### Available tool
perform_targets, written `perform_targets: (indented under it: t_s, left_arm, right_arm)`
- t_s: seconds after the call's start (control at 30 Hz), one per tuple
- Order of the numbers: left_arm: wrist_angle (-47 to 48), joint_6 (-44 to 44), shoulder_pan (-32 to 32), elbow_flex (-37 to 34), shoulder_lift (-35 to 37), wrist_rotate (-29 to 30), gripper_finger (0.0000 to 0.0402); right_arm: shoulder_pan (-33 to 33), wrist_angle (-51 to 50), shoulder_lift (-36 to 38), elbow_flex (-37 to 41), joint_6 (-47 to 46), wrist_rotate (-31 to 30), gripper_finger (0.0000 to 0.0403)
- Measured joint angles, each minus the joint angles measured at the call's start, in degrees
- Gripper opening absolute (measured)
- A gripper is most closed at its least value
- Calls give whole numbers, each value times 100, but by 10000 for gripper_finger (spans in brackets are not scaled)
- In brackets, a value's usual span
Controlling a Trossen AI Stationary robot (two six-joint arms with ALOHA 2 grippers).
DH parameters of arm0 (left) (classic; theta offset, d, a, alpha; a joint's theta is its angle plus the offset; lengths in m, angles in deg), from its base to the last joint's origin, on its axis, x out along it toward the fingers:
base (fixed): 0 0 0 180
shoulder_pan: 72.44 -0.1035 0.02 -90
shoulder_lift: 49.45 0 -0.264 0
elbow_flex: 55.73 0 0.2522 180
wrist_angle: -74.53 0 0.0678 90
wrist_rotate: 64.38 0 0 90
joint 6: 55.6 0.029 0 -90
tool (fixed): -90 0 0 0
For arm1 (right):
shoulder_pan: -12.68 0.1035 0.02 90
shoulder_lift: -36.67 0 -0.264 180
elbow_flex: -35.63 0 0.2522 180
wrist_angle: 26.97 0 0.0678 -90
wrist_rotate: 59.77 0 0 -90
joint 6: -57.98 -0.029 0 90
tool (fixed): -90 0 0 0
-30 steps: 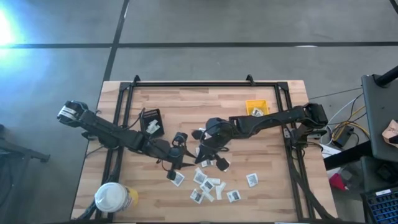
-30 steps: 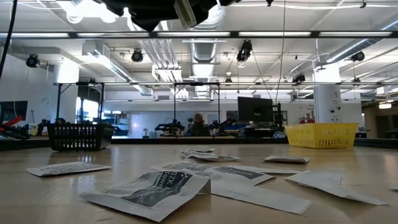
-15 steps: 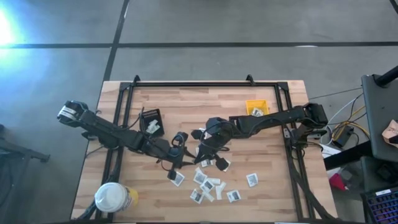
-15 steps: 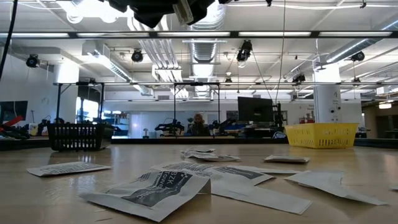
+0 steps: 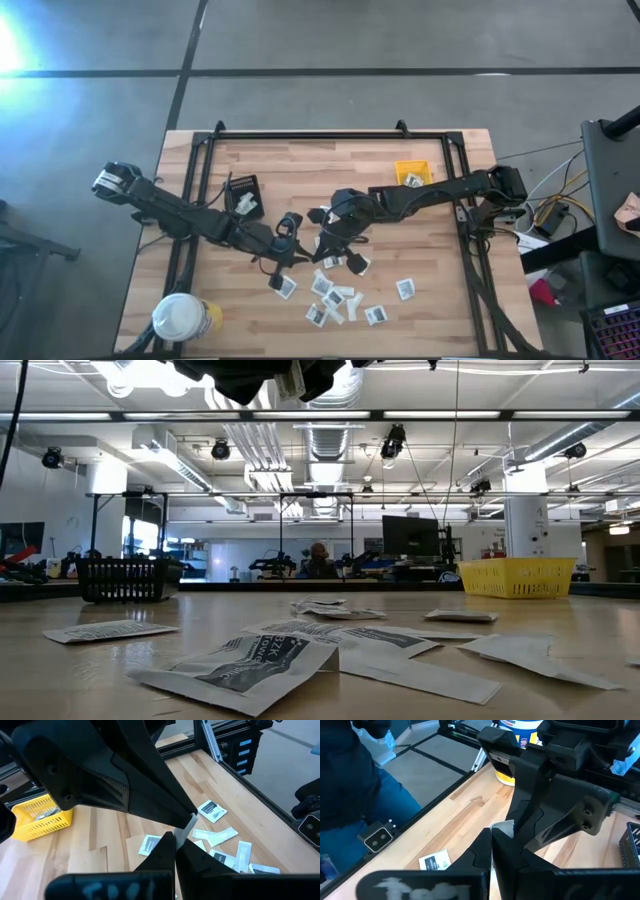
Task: Pick & Place First Aid Supplies
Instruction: Put the green bandage into the black bin
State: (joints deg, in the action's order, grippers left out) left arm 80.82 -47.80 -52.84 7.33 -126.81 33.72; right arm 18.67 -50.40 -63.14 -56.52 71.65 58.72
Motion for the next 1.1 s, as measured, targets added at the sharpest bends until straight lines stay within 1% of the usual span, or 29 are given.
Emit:
perform_targets:
  t_s: [0.13,0.3,0.5,0.6,0.8,0.93,1.1]
  left_arm:
    - [117,-47,0,0,2,1,1]
    - [442,-227,-1,0,45,82,1]
    - [1228,-783,-9,0,259,639,0]
    - [1752,-1146,-20,0,428,996,0]
    - [2852,-1997,-149,0,917,1643,0]
    - [3481,-2513,-203,0,1299,1987,0]
    - [4114,-3042,-212,0,1774,2282,0]
  right_arm:
    - [-11,-65,0,0,-61,-14,25]
    - [-65,-105,0,0,-253,-79,71]
    - [-108,-651,156,2,-273,-991,121]
    - [-124,-996,265,2,-273,-1111,135]
    - [-113,-1574,453,4,-390,-1112,144]
    - [-118,-1781,459,4,-470,-1114,138]
    - [-113,-1933,449,4,-580,-1113,126]
